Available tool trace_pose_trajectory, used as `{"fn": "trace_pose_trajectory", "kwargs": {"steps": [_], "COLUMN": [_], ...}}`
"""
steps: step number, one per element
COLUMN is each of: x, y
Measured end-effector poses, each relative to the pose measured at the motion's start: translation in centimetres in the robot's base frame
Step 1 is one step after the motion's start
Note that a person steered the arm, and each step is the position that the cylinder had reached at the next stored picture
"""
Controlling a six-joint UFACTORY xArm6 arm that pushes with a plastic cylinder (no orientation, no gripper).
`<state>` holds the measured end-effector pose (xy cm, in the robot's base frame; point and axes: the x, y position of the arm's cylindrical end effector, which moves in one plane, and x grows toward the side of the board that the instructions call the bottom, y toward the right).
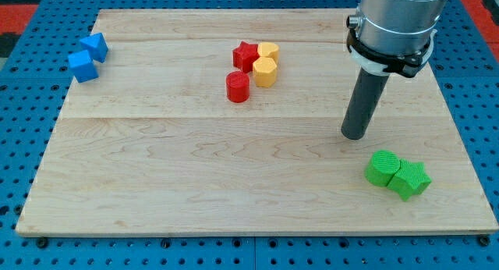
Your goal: Move your arm closer to the red star
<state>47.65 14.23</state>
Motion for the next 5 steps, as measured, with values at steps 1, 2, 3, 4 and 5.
{"fn": "trace_pose_trajectory", "kwargs": {"steps": [1, 2, 3, 4, 5], "x": [0.0, 0.0, 0.0, 0.0, 0.0], "y": [0.0, 0.13, 0.35, 0.45, 0.83]}}
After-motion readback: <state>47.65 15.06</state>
